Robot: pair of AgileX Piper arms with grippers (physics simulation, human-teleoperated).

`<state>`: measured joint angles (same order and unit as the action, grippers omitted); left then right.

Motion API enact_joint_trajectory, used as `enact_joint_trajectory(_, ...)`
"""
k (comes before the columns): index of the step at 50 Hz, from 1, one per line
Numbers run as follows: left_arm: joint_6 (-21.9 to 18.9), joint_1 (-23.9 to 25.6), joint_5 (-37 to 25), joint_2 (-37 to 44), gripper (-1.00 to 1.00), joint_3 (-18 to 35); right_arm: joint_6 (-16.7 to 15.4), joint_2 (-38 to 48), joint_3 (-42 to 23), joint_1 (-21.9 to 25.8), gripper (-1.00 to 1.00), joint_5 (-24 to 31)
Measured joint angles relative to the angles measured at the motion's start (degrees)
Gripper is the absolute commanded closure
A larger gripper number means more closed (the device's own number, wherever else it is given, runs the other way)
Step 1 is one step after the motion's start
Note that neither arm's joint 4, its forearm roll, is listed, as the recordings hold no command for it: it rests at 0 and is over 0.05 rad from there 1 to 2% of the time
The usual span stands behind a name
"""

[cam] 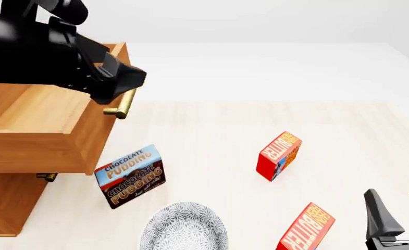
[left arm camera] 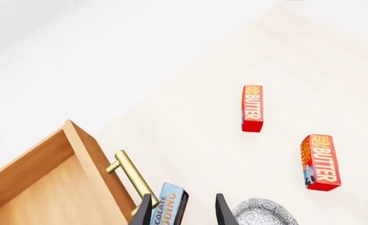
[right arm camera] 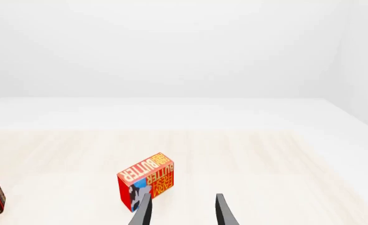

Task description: Put the butter at the front in the top drawer of the cabinet and close it.

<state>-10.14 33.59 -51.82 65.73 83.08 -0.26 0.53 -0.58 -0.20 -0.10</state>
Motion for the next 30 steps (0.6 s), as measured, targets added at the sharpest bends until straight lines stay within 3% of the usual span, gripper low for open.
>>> enact_joint_trajectory(30, 2.5, 8.6, 12.8, 6.2, -1.00, -2.4, 0.0, 0.0, 0.0, 0.0, -1.00, 0.0)
